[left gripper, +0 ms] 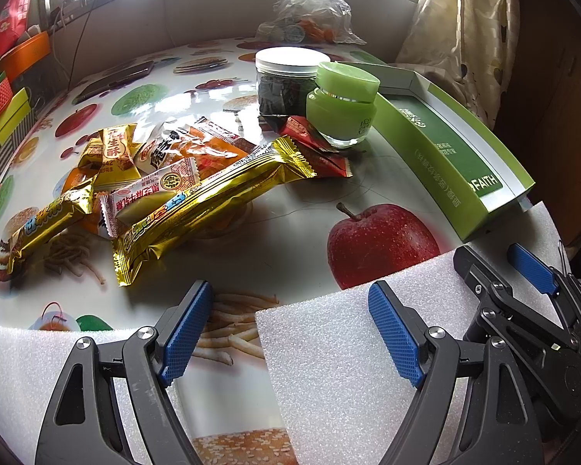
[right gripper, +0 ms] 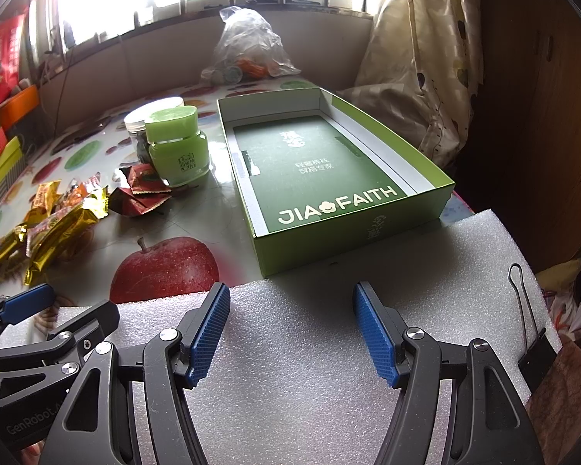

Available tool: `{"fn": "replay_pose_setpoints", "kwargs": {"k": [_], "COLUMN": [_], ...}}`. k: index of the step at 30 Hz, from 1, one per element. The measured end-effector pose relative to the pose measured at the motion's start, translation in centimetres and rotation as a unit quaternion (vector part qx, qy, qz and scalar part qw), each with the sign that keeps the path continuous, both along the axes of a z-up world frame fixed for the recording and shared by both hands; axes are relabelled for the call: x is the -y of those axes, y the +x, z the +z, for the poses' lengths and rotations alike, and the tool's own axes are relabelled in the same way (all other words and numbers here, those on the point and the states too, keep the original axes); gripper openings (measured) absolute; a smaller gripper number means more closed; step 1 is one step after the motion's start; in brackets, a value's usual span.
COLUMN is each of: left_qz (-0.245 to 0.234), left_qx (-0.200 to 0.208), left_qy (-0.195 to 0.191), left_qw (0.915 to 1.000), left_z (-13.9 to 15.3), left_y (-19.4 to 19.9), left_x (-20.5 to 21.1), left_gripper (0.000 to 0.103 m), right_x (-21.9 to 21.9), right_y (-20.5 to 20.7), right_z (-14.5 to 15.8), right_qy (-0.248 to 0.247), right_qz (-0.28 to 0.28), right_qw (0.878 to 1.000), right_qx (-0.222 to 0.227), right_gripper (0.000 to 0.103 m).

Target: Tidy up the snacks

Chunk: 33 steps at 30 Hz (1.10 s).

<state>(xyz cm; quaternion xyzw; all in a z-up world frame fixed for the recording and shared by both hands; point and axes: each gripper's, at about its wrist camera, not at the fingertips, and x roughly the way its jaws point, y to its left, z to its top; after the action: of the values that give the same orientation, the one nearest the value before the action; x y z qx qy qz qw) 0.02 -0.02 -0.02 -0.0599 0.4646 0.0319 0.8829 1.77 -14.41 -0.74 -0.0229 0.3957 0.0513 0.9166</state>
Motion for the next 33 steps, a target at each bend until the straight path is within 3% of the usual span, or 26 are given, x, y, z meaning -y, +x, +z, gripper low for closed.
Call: {"fn": "replay_pose_setpoints", "kwargs": {"k": [33], "left_qz": [0.000], "left_qx": [-0.002], "left_qy": [0.000], "left_qw": [1.0000], "left_z": [-0.37], "left_y": [-0.21], "left_x": [-0.16], "left_gripper": [0.083], "right_x": [-0.06], "right_y": [0.03], "right_z": [-0.06], "right_qy": [0.000], "right_qz": [-0.001], "right_qw": [1.000], "right_qx": [0.000], "right_gripper": [0.066]}}
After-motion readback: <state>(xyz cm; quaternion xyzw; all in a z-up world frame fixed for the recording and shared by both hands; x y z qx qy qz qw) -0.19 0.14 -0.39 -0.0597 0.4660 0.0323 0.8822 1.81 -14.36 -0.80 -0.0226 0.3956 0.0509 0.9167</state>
